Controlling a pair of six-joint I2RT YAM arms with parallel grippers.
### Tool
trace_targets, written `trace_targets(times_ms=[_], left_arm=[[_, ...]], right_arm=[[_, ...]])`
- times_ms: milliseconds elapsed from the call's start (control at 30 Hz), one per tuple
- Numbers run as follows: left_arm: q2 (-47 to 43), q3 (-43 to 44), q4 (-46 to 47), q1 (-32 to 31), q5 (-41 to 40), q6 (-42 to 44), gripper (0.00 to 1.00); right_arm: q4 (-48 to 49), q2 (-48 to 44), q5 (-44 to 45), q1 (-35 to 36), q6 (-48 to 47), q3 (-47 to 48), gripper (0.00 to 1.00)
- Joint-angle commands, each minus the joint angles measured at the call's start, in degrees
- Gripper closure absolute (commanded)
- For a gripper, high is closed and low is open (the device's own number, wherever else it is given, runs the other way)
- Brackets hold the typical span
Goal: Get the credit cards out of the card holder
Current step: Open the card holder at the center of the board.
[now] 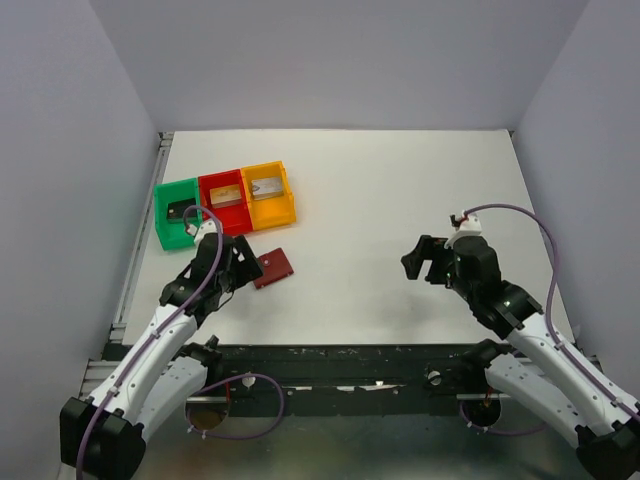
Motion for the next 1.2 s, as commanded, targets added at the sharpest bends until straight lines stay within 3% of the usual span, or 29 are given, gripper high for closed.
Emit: trace_targets(times_ms=[0,200,567,1167], left_arm=[[0.1,-1.8,5.1,0.0,3.7,0.7,0.10],[3.6,-3.3,9.0,2.3,6.0,-2.0,0.20],[7.3,-8.9,17.0,8.7,12.0,-5.4,0.28],[14.5,-11.4,24.8,8.7,15.9,-6.8,0.46]], right_arm=[[4.9,1.1,-3.7,0.3,2.1,-2.9,0.07],[6.0,5.1,-11.1,0.2,1.3,-1.9,0.10],[11.2,10.7,-18.2,0.2,4.8,-2.1,0.13],[11.9,10.7,-18.9,0.2,5.1,-4.4,0.14]])
